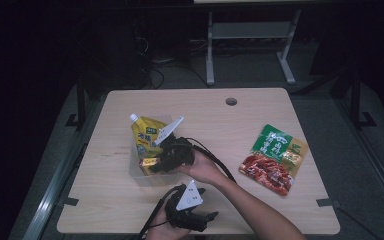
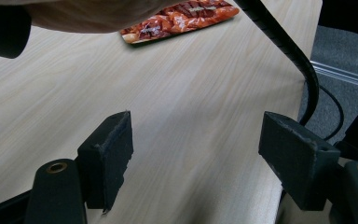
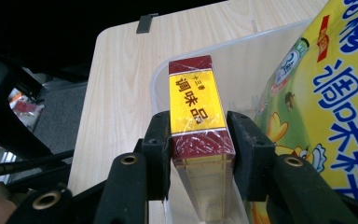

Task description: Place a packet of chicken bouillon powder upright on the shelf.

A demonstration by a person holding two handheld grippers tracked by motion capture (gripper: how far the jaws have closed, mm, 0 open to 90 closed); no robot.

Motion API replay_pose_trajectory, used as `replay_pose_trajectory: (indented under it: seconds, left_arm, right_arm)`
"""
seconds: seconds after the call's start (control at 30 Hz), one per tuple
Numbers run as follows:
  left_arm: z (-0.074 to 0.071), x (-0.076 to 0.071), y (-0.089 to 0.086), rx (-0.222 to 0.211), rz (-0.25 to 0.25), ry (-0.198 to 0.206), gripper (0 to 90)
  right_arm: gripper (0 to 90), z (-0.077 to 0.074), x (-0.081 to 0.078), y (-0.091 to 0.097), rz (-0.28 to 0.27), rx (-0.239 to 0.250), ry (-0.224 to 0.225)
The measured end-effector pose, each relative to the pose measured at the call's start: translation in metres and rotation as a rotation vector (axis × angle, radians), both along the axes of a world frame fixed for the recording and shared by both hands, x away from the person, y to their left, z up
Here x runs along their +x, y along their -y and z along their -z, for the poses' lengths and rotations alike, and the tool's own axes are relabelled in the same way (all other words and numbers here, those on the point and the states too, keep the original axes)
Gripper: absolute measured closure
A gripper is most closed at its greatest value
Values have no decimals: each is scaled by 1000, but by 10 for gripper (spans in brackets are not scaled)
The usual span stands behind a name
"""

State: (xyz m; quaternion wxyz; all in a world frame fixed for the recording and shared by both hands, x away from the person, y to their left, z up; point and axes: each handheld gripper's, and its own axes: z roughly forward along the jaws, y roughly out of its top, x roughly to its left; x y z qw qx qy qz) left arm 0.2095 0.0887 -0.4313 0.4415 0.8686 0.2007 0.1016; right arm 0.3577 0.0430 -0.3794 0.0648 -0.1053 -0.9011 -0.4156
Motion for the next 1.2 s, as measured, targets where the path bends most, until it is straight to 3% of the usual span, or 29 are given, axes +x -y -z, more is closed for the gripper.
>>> replay_pose_trajectory:
  seconds: [0.03,0.47,0.87,0.9,1.2]
  left_arm:
    - [0,0,0,4,0,-1,254]
    - [0,2,1,-1,0,-17,278]
    - [0,6,8,16,24,-26,294]
    - [0,6,9,10,24,-26,297]
    - [-8,14,17,-22,24,-26,309]
  right_arm:
    - [552,-2,0,3,6,12,3]
    - [470,-19,-6,34,31,90,0]
    - [422,-28,-12,88,116,130,-12]
    - [416,-29,-12,99,134,130,-12]
    - [383,-30,-13,141,220,119,-19]
